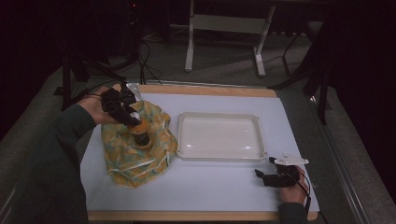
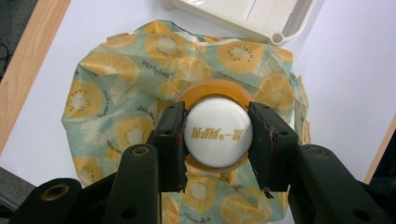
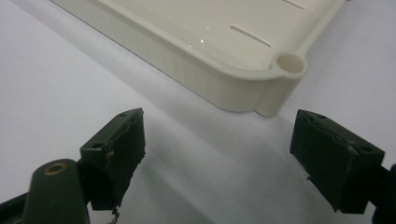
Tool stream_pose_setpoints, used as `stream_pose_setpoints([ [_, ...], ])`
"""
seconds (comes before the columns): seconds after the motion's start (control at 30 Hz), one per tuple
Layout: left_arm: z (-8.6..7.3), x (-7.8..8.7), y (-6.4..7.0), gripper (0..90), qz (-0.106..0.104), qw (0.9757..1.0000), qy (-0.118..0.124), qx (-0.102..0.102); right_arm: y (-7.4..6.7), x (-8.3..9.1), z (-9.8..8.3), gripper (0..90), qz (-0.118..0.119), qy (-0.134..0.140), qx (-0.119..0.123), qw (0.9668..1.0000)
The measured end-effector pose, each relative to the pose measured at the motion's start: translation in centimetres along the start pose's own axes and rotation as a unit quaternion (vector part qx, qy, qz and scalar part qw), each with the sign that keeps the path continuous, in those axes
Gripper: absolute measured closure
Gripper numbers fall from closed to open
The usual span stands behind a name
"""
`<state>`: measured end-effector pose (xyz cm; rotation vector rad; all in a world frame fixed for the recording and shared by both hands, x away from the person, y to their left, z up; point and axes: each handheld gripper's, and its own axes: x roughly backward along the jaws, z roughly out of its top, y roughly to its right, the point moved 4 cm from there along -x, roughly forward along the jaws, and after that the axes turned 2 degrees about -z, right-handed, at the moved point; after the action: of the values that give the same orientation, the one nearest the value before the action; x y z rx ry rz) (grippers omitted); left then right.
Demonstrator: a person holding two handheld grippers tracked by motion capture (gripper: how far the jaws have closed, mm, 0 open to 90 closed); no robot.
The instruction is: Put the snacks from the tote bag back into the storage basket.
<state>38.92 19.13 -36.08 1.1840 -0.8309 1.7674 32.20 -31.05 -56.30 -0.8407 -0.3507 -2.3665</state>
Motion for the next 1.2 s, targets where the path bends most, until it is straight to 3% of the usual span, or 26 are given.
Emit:
stream_pose_setpoints([
  [0.1,0.1,0.2,0.0,59.2,0.002,1.0000,0.000,-0.002,0.0,0.0,0.0,17.5,0.000,0.001,0.000,1.0000],
  [0.27,0.3,0.9,0.3,59.2,-0.011,0.9999,0.003,-0.002,0.0,0.1,0.0,17.5,-0.002,0.003,0.000,1.0000],
  [1.2,3.2,3.5,0.9,59.2,0.000,0.9996,0.007,-0.027,0.0,0.1,0.0,17.5,-0.004,0.003,0.004,1.0000],
])
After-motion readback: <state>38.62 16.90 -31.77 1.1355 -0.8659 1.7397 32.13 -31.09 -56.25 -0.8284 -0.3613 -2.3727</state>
